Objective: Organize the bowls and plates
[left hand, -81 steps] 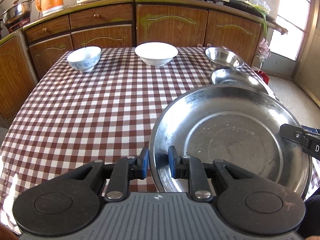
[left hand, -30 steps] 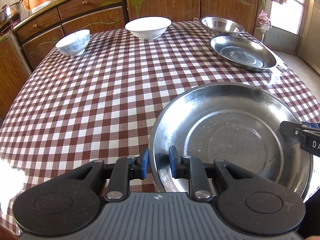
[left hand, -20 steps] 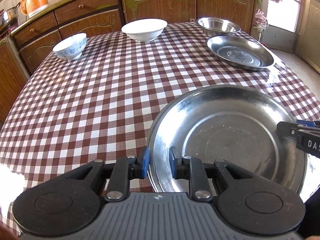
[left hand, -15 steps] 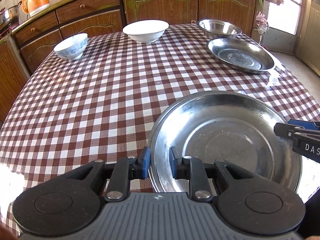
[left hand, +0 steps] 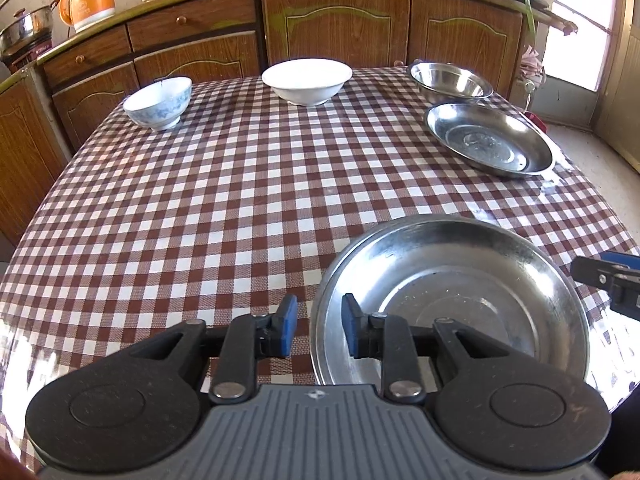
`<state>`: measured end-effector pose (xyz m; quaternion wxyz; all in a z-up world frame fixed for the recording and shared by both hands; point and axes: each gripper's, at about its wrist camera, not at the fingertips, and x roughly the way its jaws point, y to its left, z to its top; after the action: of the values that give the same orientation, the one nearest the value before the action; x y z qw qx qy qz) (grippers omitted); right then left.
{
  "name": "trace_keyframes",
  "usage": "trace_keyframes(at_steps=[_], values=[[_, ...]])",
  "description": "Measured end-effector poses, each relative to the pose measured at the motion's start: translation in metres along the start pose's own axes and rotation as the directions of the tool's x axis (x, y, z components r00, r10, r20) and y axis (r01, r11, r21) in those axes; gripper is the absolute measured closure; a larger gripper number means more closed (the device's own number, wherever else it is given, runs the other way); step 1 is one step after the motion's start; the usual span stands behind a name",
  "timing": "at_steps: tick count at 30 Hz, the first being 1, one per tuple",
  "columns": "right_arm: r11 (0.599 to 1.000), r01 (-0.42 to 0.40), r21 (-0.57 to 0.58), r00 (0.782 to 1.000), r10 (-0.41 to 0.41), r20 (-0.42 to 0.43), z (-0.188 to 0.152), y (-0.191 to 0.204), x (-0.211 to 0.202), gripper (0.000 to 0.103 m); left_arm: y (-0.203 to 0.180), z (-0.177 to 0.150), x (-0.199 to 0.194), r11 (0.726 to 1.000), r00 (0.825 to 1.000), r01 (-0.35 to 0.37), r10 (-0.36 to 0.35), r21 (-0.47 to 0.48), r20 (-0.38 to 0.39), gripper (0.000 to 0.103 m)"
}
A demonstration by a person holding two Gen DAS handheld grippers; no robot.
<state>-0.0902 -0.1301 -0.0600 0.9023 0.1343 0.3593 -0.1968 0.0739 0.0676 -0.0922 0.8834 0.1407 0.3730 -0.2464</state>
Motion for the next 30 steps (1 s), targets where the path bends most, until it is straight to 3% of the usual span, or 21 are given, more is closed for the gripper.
trace_keyframes(at_steps=[10,12,14,17,22,27,30], values=[[0.997,-0.046,-0.058,0.995,0.041,-0.09,-0.019,-0.013,-0.024,0.049,0.003,0.001,-0.004,1.0,1.0,0.007,-0.006,-0.016,0.007,0.074],[0.992,-0.079,-0.097,0.992,0.069,-0.109,-0.024,-0.011,-0.031,0.047,0.002,0.001,-0.004,1.0,1.0,0.009,-0.009,-0.019,0.006,0.074],[0.983,-0.114,-0.147,0.987,0.096,-0.126,-0.03,-0.006,-0.036,0.038,0.002,0.001,-0.004,1.0,1.0,0.01,-0.01,-0.02,0.005,0.074],[0.962,-0.163,-0.218,0.979,0.13,-0.157,-0.038,0.004,-0.038,0.035,0.002,0.001,-0.004,1.0,1.0,0.011,-0.011,-0.022,0.005,0.072],[0.964,-0.146,-0.221,0.975,0.103,-0.196,-0.047,0.014,-0.019,0.034,0.001,0.0,-0.005,1.0,1.0,0.013,-0.012,-0.018,0.004,0.072],[0.966,-0.141,-0.216,0.982,0.109,-0.152,-0.042,0.012,-0.025,0.034,-0.001,0.004,-0.006,1.0,1.0,0.017,-0.017,-0.016,0.004,0.071],[0.983,-0.109,-0.149,0.989,0.092,-0.113,-0.032,0.001,-0.024,0.034,-0.007,0.008,-0.006,1.0,1.0,0.028,-0.028,-0.002,0.005,0.071]])
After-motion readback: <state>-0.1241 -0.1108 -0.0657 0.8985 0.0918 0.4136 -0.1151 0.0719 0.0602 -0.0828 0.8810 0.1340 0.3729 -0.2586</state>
